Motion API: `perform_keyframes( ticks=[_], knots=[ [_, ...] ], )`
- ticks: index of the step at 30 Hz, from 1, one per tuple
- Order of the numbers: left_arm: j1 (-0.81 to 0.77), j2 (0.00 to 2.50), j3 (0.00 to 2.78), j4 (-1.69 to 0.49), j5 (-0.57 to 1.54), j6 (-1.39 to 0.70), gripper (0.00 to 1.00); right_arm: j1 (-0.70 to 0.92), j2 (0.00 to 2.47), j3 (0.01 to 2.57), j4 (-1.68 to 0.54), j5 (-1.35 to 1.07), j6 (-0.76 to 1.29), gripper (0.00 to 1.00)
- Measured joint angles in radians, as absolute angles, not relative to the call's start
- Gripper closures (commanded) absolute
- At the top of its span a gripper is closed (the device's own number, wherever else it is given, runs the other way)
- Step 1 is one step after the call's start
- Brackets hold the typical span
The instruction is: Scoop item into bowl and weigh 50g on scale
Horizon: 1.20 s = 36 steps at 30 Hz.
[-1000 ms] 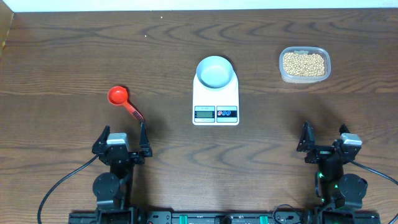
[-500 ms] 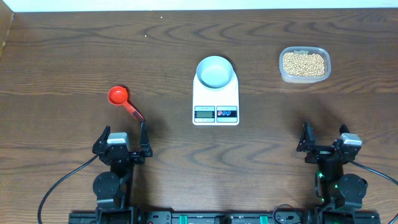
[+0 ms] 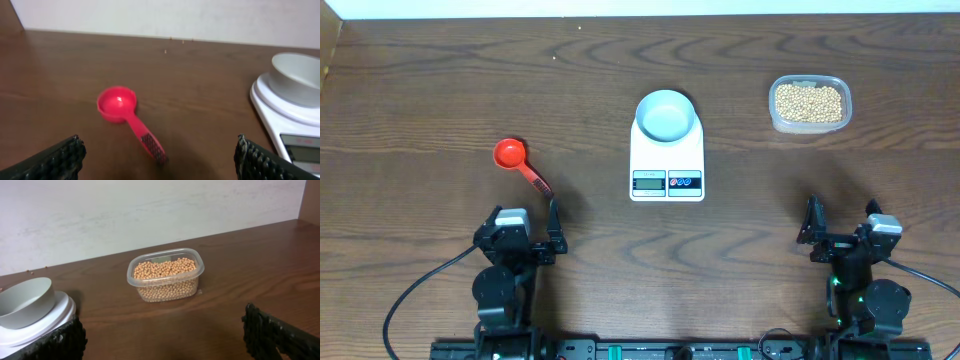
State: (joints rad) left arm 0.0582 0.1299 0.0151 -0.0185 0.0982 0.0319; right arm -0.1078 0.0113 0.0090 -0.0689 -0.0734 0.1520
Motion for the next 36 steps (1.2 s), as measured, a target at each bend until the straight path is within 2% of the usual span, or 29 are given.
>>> perform_keyframes(
  ticks=[8, 13, 25, 32, 36],
  knots=[
    [0.058, 0.205, 0.031, -0.027, 0.099, -0.017, 0.02, -0.108, 0.011, 0.009, -0.069, -0.074, 0.152, 0.01],
    [0.058, 0.313, 0.171, -0.091, 0.099, -0.027, 0.03, -0.108, 0.011, 0.009, -0.069, -0.074, 0.152, 0.01],
    [0.068, 0.846, 0.690, -0.368, 0.103, -0.047, 0.02, -0.108, 0.011, 0.009, -0.069, -0.073, 0.152, 0.01],
    [0.189, 1.169, 1.004, -0.591, 0.145, -0.079, 0.03, -0.108, 0.011, 0.009, -0.069, -0.072, 0.152, 0.01],
    [0.272, 1.298, 1.080, -0.588, 0.183, -0.079, 0.03, -0.108, 0.011, 0.009, -0.069, -0.071, 0.152, 0.01]
  ],
)
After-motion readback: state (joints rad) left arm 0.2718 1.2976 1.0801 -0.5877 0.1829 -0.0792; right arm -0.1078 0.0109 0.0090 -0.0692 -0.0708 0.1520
